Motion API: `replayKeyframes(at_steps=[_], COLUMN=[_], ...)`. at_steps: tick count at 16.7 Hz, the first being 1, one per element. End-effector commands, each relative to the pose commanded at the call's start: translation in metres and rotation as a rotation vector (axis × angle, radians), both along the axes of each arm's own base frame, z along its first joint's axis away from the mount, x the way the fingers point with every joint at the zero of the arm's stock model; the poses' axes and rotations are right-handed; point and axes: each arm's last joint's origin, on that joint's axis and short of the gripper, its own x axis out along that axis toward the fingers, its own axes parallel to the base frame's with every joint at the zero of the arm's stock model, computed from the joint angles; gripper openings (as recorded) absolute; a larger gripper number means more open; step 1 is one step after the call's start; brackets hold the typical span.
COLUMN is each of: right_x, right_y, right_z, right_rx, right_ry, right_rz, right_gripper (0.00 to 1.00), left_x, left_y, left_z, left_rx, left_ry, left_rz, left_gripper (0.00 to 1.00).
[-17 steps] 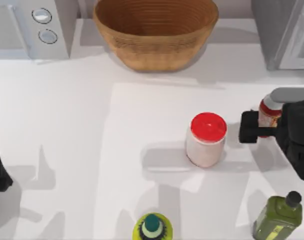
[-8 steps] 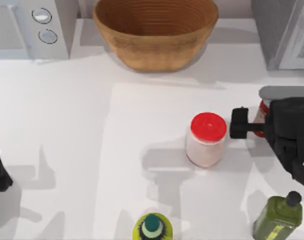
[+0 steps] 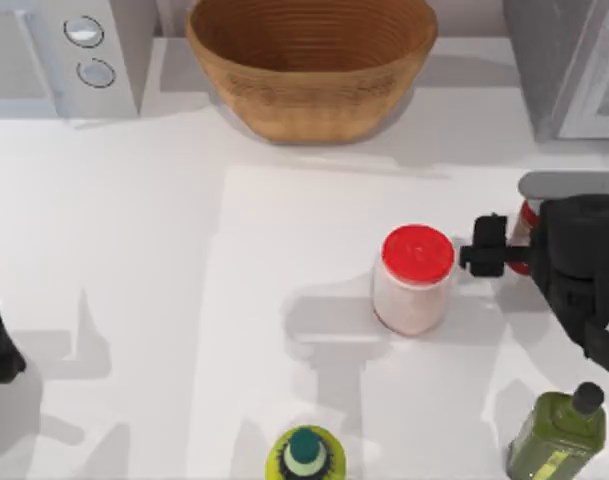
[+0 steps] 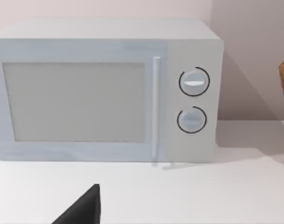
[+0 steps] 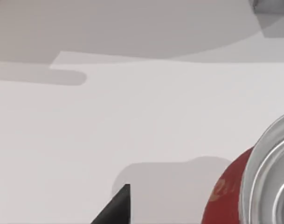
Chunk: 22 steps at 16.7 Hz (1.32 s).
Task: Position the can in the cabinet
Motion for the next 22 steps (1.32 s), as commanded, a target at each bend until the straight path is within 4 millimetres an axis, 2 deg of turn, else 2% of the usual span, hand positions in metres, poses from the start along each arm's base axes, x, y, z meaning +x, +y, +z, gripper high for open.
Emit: replayKeyframes(at_steps=[8,18,20,22], right_x=[0.0,0.0,0.005,0.008], right_y=[0.0,-0.001,-0.004,-0.004], right_z=[0.0,0.001,0.011,0.03], right_rx=[0.0,0.001,0.006,0.018], right_ry=[0.0,-0.002,-0.022,-0.043], right_rz=[0.0,-0.003,-0.008,0.008], right_gripper=[0.02,0.0,0.0,0.0], left_x=[0.0,0.0,0.0,0.0], left_y=[0.0,0.0,0.0,0.0], left_z=[0.0,0.0,0.0,0.0], left_rx=[0.0,0.0,0.0,0.0], left_ry=[0.0,0.0,0.0,0.0], left_rz=[0.0,0.0,0.0,0.0], left_gripper=[1.0,1.0,1.0,1.0])
